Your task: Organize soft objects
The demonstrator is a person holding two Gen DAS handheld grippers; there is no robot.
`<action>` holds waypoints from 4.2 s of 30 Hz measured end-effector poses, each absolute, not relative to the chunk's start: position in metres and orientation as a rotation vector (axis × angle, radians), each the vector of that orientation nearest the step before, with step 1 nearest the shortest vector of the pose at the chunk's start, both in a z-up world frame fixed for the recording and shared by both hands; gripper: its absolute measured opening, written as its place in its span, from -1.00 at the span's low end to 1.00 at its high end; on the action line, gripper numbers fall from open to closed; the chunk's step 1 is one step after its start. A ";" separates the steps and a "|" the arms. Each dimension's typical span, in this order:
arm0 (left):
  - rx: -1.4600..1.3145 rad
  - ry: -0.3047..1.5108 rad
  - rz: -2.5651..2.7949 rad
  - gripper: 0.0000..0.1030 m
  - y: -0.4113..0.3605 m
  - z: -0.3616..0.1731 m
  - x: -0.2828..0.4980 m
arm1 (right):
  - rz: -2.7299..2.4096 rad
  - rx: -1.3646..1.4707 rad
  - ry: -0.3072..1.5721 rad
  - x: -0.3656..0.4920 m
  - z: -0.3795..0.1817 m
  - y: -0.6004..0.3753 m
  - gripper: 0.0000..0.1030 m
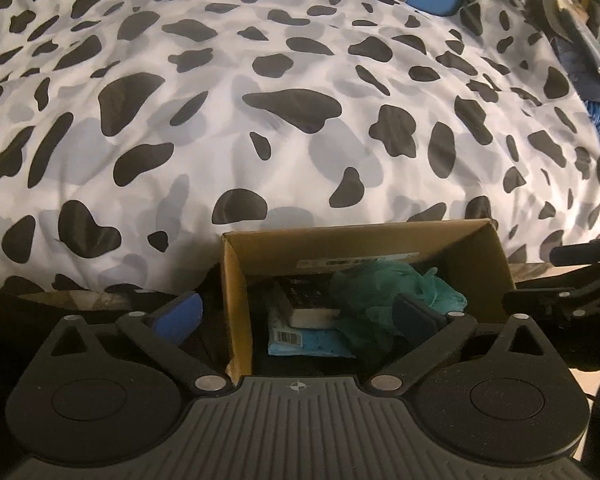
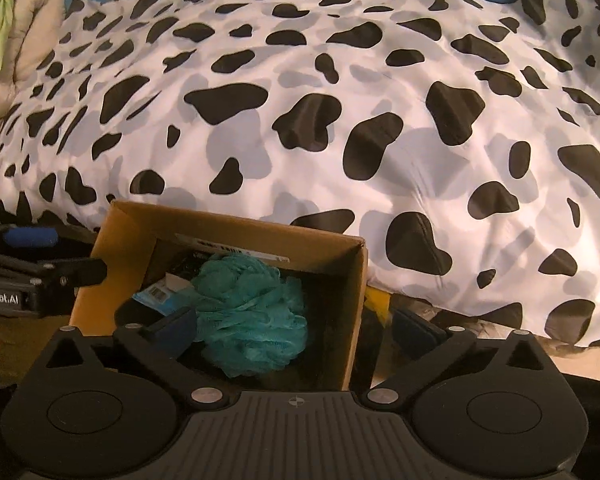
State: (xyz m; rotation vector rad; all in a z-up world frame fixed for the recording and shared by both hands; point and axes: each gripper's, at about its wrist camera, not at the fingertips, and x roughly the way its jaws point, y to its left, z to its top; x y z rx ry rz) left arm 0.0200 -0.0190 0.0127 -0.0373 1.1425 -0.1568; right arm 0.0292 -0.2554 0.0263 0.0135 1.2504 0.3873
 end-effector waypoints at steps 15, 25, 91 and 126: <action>-0.017 1.103 -0.122 1.00 -0.024 0.028 0.011 | 0.297 -0.046 1.193 0.020 0.047 -0.240 1.00; -0.027 1.156 -0.115 1.00 -0.026 0.026 0.002 | 0.224 -0.114 1.147 0.000 0.060 -0.231 1.00; -0.019 1.446 -0.074 1.00 -0.026 -0.025 0.006 | 0.271 -0.148 1.423 -0.004 0.003 -0.216 1.00; -0.015 1.437 -0.071 1.00 -0.025 -0.023 0.008 | 0.272 -0.155 1.425 -0.005 0.002 -0.215 1.00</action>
